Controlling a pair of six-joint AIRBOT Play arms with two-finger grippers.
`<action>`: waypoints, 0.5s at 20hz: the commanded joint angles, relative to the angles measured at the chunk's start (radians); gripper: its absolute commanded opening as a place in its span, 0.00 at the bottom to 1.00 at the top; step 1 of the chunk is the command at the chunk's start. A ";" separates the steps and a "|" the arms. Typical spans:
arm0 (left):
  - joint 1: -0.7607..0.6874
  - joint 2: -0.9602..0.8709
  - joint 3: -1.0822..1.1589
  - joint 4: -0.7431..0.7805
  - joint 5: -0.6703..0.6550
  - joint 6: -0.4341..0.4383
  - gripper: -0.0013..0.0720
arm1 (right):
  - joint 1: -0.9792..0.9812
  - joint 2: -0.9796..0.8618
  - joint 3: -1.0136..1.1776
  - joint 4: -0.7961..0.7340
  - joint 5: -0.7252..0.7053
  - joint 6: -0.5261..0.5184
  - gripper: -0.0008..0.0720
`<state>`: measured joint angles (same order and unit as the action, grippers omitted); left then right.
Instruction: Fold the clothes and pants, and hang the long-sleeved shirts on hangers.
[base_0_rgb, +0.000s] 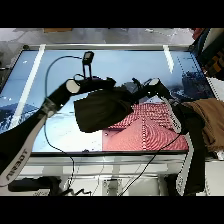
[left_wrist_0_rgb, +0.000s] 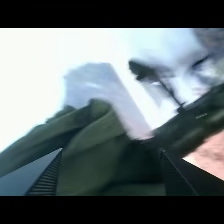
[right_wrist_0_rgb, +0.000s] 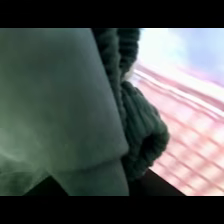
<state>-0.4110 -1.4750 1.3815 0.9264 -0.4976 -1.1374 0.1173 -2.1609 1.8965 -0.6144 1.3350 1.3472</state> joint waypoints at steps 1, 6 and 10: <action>0.065 0.107 0.000 0.314 -0.076 0.000 0.83 | -0.016 0.045 0.143 0.034 -0.003 0.009 0.08; 0.142 0.279 0.000 0.429 -0.222 0.000 0.83 | -0.198 0.294 0.180 -0.005 -0.034 0.067 0.08; 0.158 0.384 0.000 0.554 -0.276 0.000 0.83 | -0.426 0.486 0.178 -0.333 -0.027 0.317 0.08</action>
<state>-0.2710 -1.1667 1.3815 1.3632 -0.7132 -1.1374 -0.1692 -1.8011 2.0666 -0.7322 1.3079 1.4994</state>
